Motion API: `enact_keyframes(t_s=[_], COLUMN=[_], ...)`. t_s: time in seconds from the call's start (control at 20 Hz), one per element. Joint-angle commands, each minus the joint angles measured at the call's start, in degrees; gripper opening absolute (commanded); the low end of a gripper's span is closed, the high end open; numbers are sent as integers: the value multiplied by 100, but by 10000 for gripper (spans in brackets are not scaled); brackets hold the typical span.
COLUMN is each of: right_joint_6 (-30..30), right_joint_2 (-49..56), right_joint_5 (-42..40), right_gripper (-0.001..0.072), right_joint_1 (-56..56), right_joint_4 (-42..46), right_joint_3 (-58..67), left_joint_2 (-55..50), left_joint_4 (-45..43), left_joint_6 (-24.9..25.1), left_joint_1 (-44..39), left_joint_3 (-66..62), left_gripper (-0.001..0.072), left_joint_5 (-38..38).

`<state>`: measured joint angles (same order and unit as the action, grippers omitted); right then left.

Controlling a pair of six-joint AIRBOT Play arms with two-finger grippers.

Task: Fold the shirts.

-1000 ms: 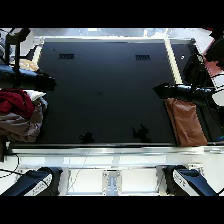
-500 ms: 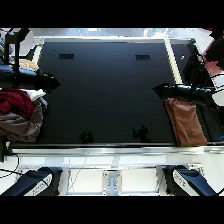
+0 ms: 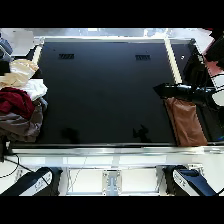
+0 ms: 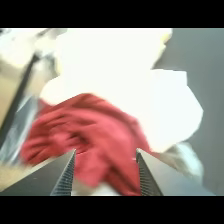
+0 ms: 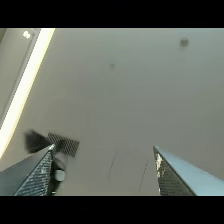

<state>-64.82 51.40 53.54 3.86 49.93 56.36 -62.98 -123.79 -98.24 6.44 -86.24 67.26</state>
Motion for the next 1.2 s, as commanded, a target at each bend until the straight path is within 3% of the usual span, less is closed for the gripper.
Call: enact_keyframes(t_s=[0.0, 0.1, 0.25, 0.35, 0.4, 0.5, 0.65, 0.75, 0.85, 0.9, 0.95, 1.15], right_joint_6=[0, -4, -4, -4, -26, -153, -212, -219, -219, -219, -219, -216], right_joint_2=[2, 2, 2, 2, 2, 2, 2, 2, 2, 2, 2, 0], right_joint_5=[-437, -490, -514, -525, -490, -483, -494, -492, -494, -498, -496, -575], right_gripper=[695, 695, 695, 695, 695, 695, 695, 695, 695, 694, 694, 693], right_joint_1=[-4, -4, -4, -4, -4, -4, -4, -4, -4, -4, -4, -4], right_joint_4=[2, -35, -57, -61, -66, -155, -197, -236, -348, -382, -417, -710], right_joint_3=[55, 118, 260, 387, 450, 542, 603, 603, 603, 603, 603, 603], left_joint_2=[-691, -1198, -2017, -2557, -2776, -3147, -3517, -3685, -3812, -3840, -3834, -3314], left_joint_4=[337, 1215, 2352, 2337, 2343, 2494, 3246, 3261, 3261, 3257, 3259, 3486], left_joint_6=[-577, -566, 0, 192, 227, 330, 901, 914, 914, 916, 922, 938], left_joint_1=[1456, 2157, 2723, 2767, 2769, 2747, 2747, 2747, 2747, 2747, 2745, 2500], left_joint_3=[4, 4, 4, 4, 4, 4, 4, 4, 2, 2, 0, -273], left_gripper=[442, 442, 443, 456, 526, 526, 545, 583, 571, 366, 11, 12], left_joint_5=[-302, -306, -426, -535, -643, -907, -1268, -1375, -1416, -1423, -1443, -1320])
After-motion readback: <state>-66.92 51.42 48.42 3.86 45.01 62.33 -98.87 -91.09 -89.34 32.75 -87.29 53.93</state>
